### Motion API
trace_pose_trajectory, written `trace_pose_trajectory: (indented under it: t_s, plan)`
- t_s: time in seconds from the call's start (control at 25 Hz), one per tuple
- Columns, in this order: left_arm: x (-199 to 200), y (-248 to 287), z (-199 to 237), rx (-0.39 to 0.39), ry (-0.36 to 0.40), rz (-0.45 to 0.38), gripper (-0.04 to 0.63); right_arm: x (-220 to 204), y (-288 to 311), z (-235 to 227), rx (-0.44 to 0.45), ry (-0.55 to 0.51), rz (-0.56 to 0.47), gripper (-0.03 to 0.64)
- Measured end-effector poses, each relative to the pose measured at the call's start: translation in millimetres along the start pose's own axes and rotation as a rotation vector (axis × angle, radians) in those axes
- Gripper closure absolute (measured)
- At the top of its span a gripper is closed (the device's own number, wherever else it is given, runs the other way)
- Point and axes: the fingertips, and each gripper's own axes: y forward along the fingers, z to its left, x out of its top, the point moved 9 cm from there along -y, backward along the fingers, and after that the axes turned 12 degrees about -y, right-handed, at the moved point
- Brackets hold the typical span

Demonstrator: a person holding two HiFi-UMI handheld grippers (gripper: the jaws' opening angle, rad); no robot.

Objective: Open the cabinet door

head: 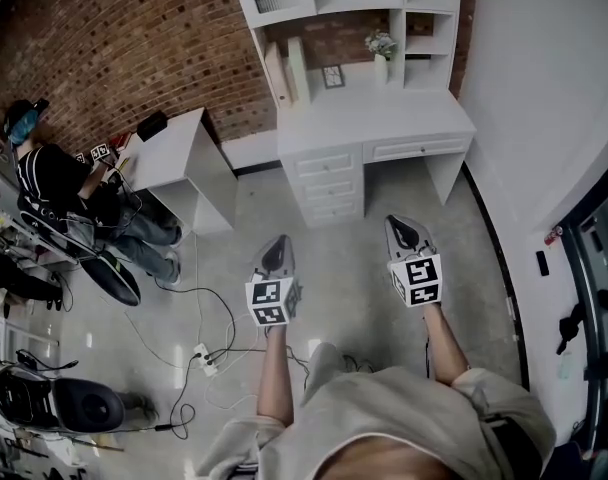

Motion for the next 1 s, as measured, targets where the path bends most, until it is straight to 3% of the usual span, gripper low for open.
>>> trace_pose_trajectory:
  t_s: [0.48, 1.0]
  plan:
    - [7.2, 111.1, 54.6, -0.017, -0.015, -0.003, 0.569, -15.9, 112.2, -24.1, 0.005, -0.02, 0.008, 0.603]
    - [65.4, 280.6, 141.9, -0.085, -0.012, -0.005, 0.569, 0.4, 290.1, -63.9, -0.022, -0.023, 0.032, 0.603]
